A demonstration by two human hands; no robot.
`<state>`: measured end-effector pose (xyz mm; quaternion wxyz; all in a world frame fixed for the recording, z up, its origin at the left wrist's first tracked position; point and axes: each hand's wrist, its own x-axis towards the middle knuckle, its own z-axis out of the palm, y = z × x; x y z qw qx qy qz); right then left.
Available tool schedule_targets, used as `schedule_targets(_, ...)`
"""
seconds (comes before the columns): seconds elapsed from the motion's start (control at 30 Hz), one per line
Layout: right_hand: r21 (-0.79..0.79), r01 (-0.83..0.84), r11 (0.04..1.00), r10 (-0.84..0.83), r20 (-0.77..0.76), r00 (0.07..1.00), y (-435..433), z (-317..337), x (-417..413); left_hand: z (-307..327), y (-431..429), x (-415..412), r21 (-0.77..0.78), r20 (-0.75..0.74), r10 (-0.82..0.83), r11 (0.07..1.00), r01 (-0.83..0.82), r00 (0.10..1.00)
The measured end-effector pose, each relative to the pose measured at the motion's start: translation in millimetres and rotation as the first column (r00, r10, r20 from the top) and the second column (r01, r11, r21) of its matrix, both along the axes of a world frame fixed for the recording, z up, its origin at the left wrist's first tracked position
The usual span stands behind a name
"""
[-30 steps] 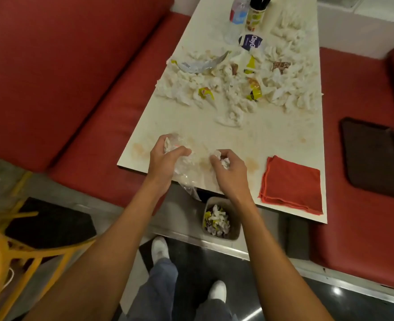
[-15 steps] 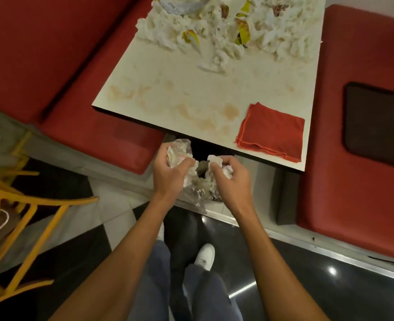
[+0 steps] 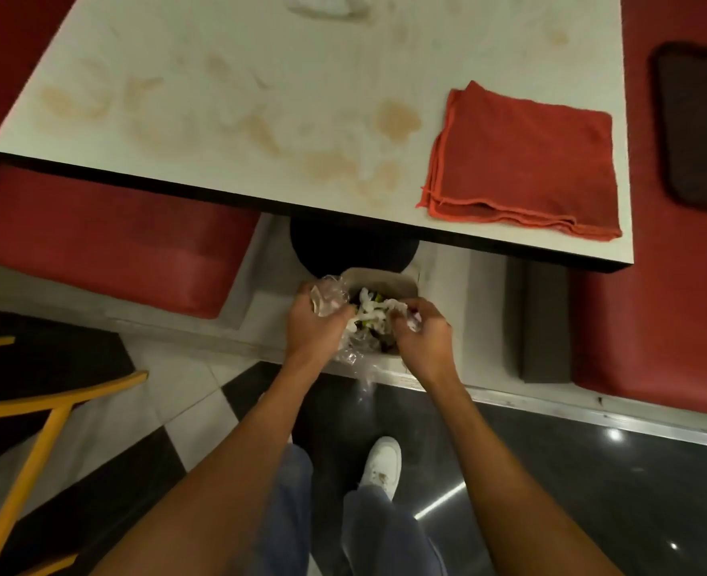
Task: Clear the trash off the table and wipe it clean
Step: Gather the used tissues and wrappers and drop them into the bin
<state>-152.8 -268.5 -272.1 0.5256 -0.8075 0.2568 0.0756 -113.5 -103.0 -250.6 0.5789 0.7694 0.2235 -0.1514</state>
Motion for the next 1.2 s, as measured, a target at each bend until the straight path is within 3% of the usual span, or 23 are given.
schedule_targets(0.23, -0.189, -0.136, 0.973, 0.11, -0.14, 0.984, -5.3, -97.2, 46.4, -81.2, -8.2, 45.8, 0.14, -0.11, -0.195, 0.968, 0.209, 0.975)
schedule_targets(0.4, -0.137, -0.231, 0.963, 0.203, -0.192, 0.96, -10.9, -143.2, 62.2, -127.7, -9.8, 61.2, 0.149, -0.121, -0.268, 0.947, 0.285, 0.956)
schedule_targets(0.5, -0.038, -0.235, 0.971, 0.221, -0.219, 0.95, -18.5, -136.1, 65.1, -145.0, -12.1, 66.2, 0.122, -0.109, -0.287, 0.946, 0.299, 0.952)
schedule_targets(0.8, -0.087, -0.144, 0.986, 0.122, -0.222, 0.967, -45.5, -138.2, 56.8, -191.2, -42.7, 81.5, 0.217, -0.108, -0.312, 0.919, 0.328, 0.944)
schedule_targets(0.97, -0.056, -0.07, 0.996, 0.057, -0.206, 0.977, -49.6, -145.2, 51.6, -213.9, -58.1, 76.5, 0.24, -0.212, -0.372, 0.877, 0.417, 0.904)
schedule_targets(1.1, -0.06, -0.048, 0.997, 0.036, -0.195, 0.98, -49.4, -145.3, 51.7, -218.4, -58.9, 73.9, 0.231, -0.303, -0.494, 0.791, 0.566, 0.815)
schedule_targets(1.2, -0.063, -0.041, 0.997, 0.029, -0.182, 0.983, -44.6, -140.2, 52.8, -206.1, -53.3, 72.7, 0.222, -0.242, -0.53, 0.785, 0.579, 0.812)
